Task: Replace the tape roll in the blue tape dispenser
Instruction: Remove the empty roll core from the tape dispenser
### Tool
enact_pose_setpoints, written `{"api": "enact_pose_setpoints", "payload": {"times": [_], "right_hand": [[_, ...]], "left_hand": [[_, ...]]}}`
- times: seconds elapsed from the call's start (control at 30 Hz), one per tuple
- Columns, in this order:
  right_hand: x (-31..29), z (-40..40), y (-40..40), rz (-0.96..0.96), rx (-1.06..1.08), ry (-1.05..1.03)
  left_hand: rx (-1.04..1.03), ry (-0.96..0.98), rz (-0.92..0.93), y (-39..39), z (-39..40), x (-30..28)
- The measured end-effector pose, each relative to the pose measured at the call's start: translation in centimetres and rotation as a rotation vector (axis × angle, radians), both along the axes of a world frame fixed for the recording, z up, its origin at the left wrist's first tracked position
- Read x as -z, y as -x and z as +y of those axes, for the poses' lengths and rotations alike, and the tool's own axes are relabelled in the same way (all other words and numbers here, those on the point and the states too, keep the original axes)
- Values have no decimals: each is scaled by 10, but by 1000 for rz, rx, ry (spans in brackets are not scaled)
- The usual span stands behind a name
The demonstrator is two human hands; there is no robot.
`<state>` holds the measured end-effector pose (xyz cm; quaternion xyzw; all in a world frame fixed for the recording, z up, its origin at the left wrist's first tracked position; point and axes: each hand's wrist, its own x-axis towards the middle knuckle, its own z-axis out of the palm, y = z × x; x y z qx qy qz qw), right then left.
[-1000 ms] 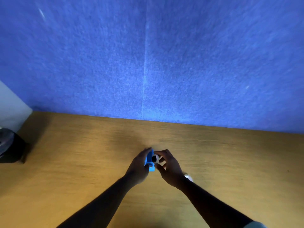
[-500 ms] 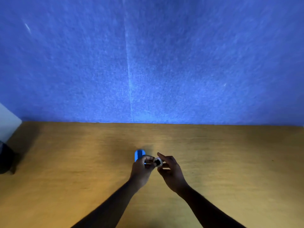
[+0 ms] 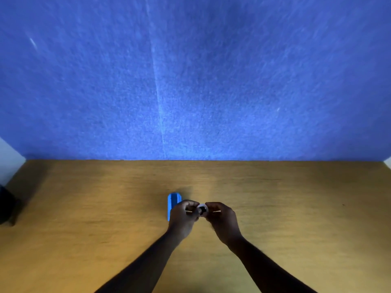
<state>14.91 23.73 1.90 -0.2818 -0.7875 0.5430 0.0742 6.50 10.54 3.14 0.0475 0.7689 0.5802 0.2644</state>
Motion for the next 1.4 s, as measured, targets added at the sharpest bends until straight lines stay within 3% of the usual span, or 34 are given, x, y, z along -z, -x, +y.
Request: {"api": "enact_pose_setpoints", "payload": {"times": [0.4, 0.7, 0.97, 1.4], "right_hand": [[2, 6, -5, -11, 51, 31], [2, -4, -7, -48, 96, -167], [7, -3, -15, -127, 146, -41], [29, -19, -35, -232, 4, -169]], "left_hand": [[-8, 31, 4, -5, 9, -2], [-31, 73, 43, -10, 13, 5], [-32, 66, -75, -11, 6, 11], [27, 196, -67, -28, -22, 39]]}}
